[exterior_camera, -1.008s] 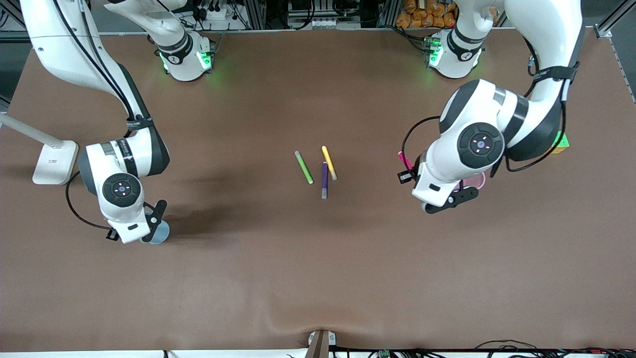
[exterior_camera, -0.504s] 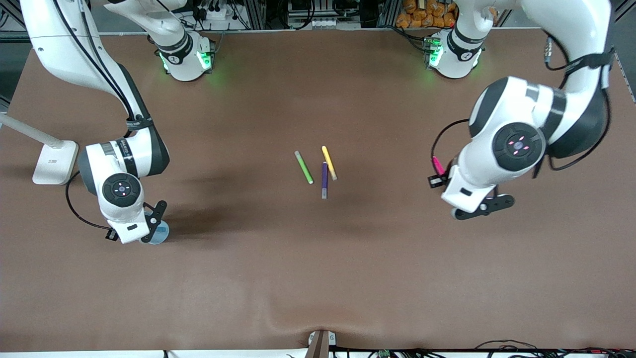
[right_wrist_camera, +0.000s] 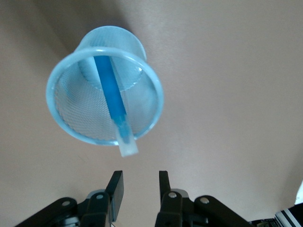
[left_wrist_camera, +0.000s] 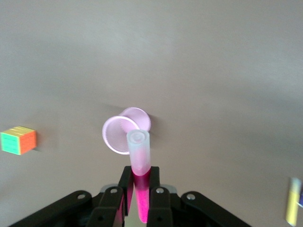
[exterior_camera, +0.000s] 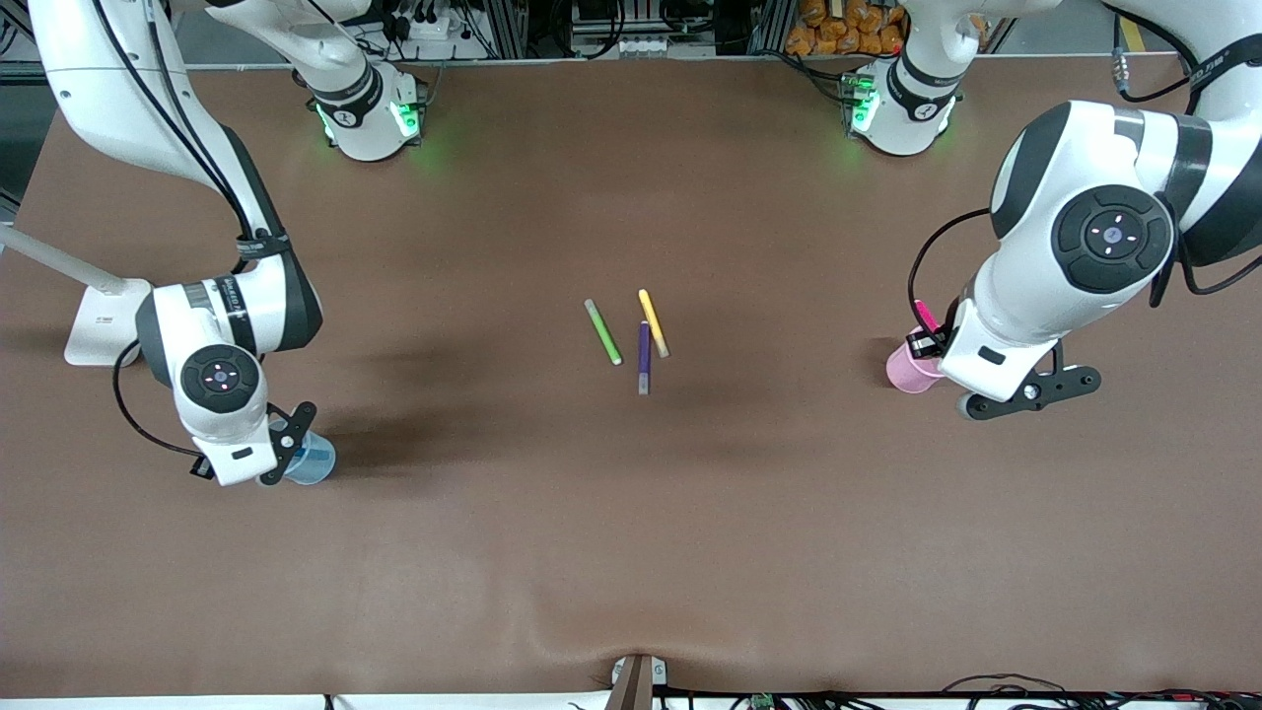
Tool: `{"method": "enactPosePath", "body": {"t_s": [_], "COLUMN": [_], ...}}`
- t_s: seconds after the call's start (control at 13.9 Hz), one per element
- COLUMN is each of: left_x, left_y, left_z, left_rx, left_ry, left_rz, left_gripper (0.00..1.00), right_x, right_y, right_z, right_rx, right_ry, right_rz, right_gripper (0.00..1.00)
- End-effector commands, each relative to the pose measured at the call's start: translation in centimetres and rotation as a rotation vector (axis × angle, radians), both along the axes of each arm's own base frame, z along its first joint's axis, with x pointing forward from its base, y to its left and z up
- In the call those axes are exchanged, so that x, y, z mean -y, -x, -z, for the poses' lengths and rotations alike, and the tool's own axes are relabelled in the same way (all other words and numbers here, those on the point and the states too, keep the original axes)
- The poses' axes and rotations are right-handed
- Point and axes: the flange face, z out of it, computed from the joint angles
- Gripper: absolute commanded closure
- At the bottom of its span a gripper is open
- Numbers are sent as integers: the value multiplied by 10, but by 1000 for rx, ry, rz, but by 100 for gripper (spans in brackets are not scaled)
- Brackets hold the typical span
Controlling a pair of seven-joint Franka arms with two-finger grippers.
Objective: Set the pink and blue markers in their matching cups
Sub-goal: 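Open the right gripper to drop blue while the left gripper nears the pink cup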
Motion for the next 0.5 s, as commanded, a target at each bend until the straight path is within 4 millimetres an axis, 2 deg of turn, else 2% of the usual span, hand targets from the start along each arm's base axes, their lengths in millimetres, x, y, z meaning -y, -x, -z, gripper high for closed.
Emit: {"method": "enactPosePath", "body": {"t_s": [0.0,0.14,0.29,0.36,0.43], "left_x": [-9,-28,-48,-60,-68], "left_y": [2,2,17,23,27], "left_z": [9,28,53,63,74], "left_rx": [58,100,157,190,210], "left_ry": [-80,-74,-54,-40,-28], "left_rz": [-50,-94,-94,-97,-99], "left_gripper": [100,100,100,100,100], "right_x": [-2,-6,-15,-21,-27], "right_y": [4,7,13,16,19], "right_z": [-40,-73,-98,-110,-122], "right_rx": [44,83,94,110,128], "right_ry": [-24,-43,-104,-121,-126], "right_rz": [30,44,98,112,133], "right_gripper": [56,51,44,37,36]}}
